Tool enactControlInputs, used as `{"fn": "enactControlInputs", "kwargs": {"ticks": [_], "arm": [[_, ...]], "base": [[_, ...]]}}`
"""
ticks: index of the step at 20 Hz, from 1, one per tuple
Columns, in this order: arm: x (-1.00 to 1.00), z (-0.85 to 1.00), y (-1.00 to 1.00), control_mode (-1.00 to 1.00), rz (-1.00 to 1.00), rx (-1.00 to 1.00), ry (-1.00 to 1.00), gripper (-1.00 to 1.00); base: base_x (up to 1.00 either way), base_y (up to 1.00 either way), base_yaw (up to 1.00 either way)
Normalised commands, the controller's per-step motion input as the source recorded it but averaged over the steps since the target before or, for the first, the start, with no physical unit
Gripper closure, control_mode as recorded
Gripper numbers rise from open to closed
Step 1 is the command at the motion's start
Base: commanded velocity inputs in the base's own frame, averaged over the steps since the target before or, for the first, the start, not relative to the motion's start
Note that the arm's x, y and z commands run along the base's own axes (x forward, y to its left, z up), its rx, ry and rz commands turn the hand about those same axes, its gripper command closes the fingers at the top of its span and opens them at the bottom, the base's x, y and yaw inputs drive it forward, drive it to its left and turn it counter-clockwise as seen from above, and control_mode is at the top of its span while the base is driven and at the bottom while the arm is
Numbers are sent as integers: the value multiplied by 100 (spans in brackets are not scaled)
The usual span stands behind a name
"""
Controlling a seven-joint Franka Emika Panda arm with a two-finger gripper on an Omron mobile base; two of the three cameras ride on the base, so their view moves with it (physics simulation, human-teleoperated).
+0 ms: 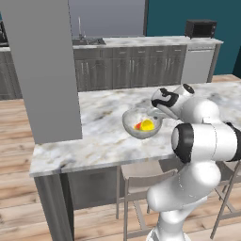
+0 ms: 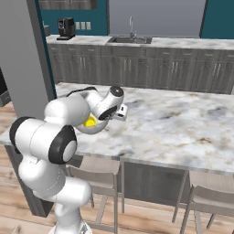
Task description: Place the cup inside the bowl on the dining table and move the bowl to any counter.
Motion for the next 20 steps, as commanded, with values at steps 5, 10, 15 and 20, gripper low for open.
{"fn": "enactControlInputs", "kwargs": {"ticks": [5,10,15,20], "arm": [[-35,15,-3,-100,0,1,0,100],[-39,8,-6,-100,0,2,0,100],[-43,6,-4,-100,0,3,3,100],[-46,5,-4,-100,0,4,3,100]], "base": [[0,0,0],[0,0,0],[0,0,0],[0,0,0]]}}
